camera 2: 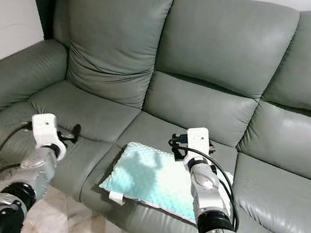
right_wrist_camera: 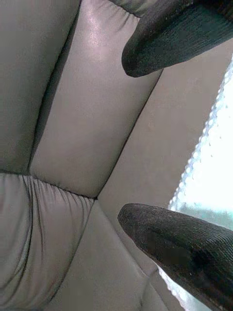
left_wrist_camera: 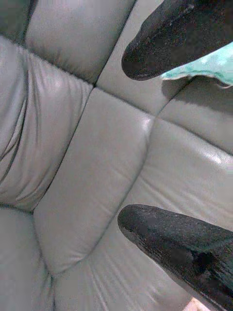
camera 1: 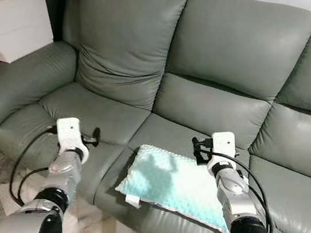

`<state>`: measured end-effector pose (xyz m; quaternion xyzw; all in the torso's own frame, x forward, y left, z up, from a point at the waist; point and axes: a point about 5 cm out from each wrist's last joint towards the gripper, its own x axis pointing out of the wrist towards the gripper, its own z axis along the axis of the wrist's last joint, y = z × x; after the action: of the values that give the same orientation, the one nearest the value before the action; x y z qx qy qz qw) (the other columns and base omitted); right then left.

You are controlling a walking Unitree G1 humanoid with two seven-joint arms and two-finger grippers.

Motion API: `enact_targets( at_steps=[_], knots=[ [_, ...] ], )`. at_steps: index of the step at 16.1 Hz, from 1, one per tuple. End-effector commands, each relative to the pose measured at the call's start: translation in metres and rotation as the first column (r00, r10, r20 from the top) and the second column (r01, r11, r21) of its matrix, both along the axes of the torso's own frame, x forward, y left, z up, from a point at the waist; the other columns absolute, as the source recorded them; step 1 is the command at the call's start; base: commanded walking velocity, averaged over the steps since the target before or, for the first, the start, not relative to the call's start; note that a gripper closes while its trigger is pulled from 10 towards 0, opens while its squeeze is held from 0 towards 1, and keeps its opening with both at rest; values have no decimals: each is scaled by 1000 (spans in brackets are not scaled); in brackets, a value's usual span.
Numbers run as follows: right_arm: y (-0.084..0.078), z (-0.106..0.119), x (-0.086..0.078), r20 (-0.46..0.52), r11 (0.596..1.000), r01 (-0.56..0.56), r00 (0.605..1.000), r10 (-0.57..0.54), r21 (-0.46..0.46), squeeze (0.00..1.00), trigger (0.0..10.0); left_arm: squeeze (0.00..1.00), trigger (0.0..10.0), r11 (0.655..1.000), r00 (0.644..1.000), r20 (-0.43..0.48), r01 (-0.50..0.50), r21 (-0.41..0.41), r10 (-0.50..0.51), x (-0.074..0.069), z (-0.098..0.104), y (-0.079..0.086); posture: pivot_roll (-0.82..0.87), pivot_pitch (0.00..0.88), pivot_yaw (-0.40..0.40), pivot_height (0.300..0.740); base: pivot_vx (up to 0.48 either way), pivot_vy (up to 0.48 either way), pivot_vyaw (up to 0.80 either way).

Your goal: Move the pillow to the sofa

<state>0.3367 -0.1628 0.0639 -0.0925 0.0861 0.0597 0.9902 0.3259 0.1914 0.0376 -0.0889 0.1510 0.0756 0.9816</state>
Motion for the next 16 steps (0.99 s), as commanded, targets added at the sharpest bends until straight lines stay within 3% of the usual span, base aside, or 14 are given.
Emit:
enact_targets(
  at_steps=[1, 6, 11, 16],
  knots=[
    [-5, 4, 2, 21, 1000, 14, 1000, -14, 6, 0, 10000, 0, 10000, 1000, 1000, -17, 0, 10, 1, -1, -2, 3, -159, 0, 81, 740, 0, 0, 0],
    [-19, -5, -11, 28, 997, 68, 997, -70, 37, 0, 10000, 0, 10000, 998, 998, 43, 36, 49, -38, 1, 6, 6, -183, 0, 72, 740, 0, 0, 0],
    [-23, -25, -35, -12, 998, 57, 998, -57, 17, 0, 10000, 0, 10000, 998, 999, -30, -10, 66, 12, -24, -17, 27, -179, 0, 53, 740, 0, 0, 0],
    [-27, -23, -36, -17, 997, 71, 997, -70, 21, 0, 10000, 0, 10000, 998, 999, -27, 23, 59, -21, -21, -16, 18, -184, 0, 53, 740, 0, -70, 0]
  ],
)
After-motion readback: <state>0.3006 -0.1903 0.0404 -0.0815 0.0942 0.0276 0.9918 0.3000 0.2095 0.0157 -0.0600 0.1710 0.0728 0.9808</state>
